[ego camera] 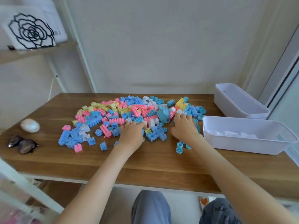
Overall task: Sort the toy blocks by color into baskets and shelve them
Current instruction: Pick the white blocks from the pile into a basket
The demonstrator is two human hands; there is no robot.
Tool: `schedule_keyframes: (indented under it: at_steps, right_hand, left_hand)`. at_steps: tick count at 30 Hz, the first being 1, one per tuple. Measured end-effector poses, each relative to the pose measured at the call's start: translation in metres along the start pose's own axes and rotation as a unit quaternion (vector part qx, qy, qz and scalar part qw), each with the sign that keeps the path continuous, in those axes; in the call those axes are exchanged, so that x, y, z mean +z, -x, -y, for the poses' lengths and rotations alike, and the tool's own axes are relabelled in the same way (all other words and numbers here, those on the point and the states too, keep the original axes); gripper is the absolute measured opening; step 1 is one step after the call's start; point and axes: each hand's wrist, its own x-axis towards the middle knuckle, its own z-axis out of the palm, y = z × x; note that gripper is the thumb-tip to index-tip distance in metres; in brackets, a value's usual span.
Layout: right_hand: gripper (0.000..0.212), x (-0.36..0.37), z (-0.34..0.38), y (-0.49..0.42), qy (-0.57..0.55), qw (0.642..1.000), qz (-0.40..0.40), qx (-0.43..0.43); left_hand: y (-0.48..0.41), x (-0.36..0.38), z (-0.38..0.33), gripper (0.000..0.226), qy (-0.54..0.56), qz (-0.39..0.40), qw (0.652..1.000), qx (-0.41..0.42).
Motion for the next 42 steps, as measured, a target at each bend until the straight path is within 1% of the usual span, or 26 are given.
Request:
schedule_keyframes:
  at_steps: [3,7,9,12,13,15,17,19,21,24,26,29,31,32,34,36,37,38,40,41,42]
  right_hand:
    - [0.046,0.002,0.0,-0.003,-0.004,1.0,-0.013,-0.027]
    - [0.04,0.001,-0.003,-0.001,-0.033,0.998,0.008,-0.047]
    - [0.031,-0.002,-0.005,0.0,-0.06,0.997,-0.001,-0.043]
    - [0.012,-0.009,-0.009,0.001,-0.099,0.994,-0.023,-0.034]
    - [0.011,-0.012,-0.011,0.001,-0.113,0.993,-0.028,-0.033]
    - [0.014,-0.016,-0.016,0.002,-0.15,0.988,-0.03,-0.029]
    - [0.021,-0.017,-0.02,0.004,-0.179,0.983,-0.006,-0.027]
    - [0.034,-0.013,-0.024,0.007,-0.168,0.984,0.038,-0.033]
    - [0.039,-0.006,-0.023,0.007,-0.141,0.988,0.057,-0.033]
    - [0.036,0.0,-0.021,0.007,-0.178,0.983,0.048,-0.021]
    - [0.034,0.0,-0.018,0.008,-0.194,0.98,0.03,-0.024]
    - [0.036,-0.003,-0.014,0.01,-0.228,0.973,-0.006,-0.039]
    - [0.035,-0.008,-0.011,0.011,-0.243,0.968,-0.034,-0.049]
    - [0.034,-0.011,-0.01,0.012,-0.253,0.965,-0.047,-0.052]
    - [0.033,-0.015,-0.008,0.012,-0.287,0.955,-0.063,-0.053]
    - [0.034,-0.02,-0.007,0.014,-0.321,0.944,-0.061,-0.053]
    - [0.033,-0.022,-0.007,0.016,-0.333,0.94,-0.059,-0.055]
    - [0.031,-0.025,-0.006,0.018,-0.342,0.936,-0.058,-0.06]
    - [0.028,-0.031,-0.006,0.021,-0.359,0.928,-0.064,-0.072]
    - [0.028,-0.035,-0.005,0.022,-0.371,0.923,-0.067,-0.075]
    - [0.028,-0.039,-0.004,0.024,-0.386,0.917,-0.067,-0.075]
  left_hand:
    - [-0.004,-0.002,-0.002,0.031,-0.002,-0.03,1.0,0.001]
    - [-0.015,0.003,-0.016,0.029,-0.003,-0.056,0.998,0.024]
    - [-0.022,0.004,-0.025,0.033,-0.009,-0.041,0.999,0.016]
    - [-0.033,0.007,-0.038,0.044,-0.042,-0.025,0.999,-0.016]
    - [-0.035,0.008,-0.041,0.045,-0.049,-0.025,0.998,-0.026]
    - [-0.039,0.01,-0.045,0.046,-0.056,-0.027,0.997,-0.046]
    - [-0.041,0.011,-0.047,0.045,-0.049,-0.034,0.996,-0.064]
    - [-0.042,0.013,-0.049,0.042,-0.034,-0.036,0.996,-0.07]
    - [-0.041,0.012,-0.049,0.032,-0.027,-0.041,0.997,-0.06]
    - [-0.036,0.013,-0.048,0.02,-0.02,-0.055,0.998,-0.036]
    - [-0.03,0.013,-0.046,0.016,-0.005,-0.079,0.996,-0.03]
    - [-0.026,0.011,-0.046,0.023,0.025,-0.154,0.987,-0.03]
    - [-0.026,0.006,-0.048,0.025,0.066,-0.198,0.978,-0.027]
    - [-0.025,0.004,-0.05,0.025,0.094,-0.208,0.973,-0.023]
    - [-0.024,0.001,-0.056,0.028,0.194,-0.211,0.958,-0.018]
    - [-0.021,-0.002,-0.064,0.037,0.32,-0.224,0.92,-0.025]
    - [-0.021,-0.002,-0.066,0.041,0.36,-0.229,0.904,-0.034]
    - [-0.021,-0.003,-0.069,0.043,0.387,-0.225,0.893,-0.044]
    - [-0.025,-0.005,-0.071,0.033,0.43,-0.195,0.878,-0.074]
    - [-0.028,-0.005,-0.071,0.026,0.467,-0.169,0.863,-0.093]
    - [-0.029,-0.007,-0.072,0.02,0.521,-0.127,0.836,-0.113]
